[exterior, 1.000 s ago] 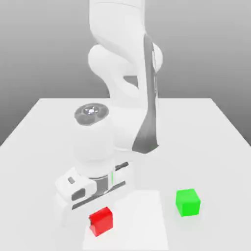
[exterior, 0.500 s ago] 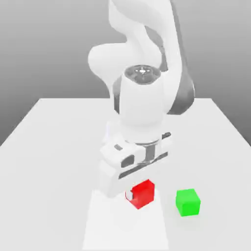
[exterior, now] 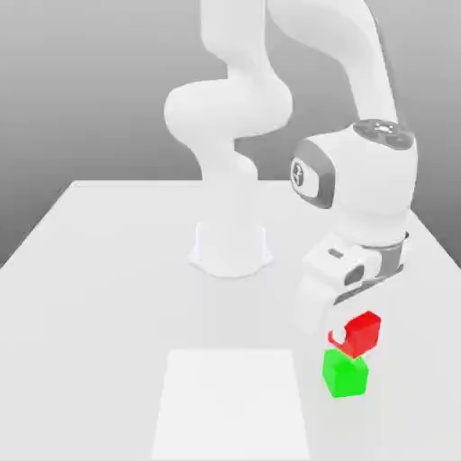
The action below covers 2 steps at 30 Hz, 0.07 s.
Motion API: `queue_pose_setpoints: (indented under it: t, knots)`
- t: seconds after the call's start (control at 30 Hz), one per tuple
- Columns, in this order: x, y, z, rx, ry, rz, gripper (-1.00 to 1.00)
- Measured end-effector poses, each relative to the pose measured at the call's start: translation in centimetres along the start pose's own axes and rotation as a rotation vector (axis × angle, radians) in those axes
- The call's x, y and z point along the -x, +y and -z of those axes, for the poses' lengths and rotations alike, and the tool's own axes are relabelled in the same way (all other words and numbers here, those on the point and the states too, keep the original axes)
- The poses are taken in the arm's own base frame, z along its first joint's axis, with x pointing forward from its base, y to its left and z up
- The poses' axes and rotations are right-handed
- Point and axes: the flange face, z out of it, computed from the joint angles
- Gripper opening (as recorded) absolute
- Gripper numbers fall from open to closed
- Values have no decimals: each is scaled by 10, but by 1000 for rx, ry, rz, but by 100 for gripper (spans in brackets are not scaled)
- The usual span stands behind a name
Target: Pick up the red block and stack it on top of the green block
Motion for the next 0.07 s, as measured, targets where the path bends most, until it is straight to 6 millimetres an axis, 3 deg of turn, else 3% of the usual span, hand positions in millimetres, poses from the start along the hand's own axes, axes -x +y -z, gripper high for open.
queue_pose_setpoints:
  t: [0.07]
  knots:
    - [0, 0, 0, 0, 0, 0, 100]
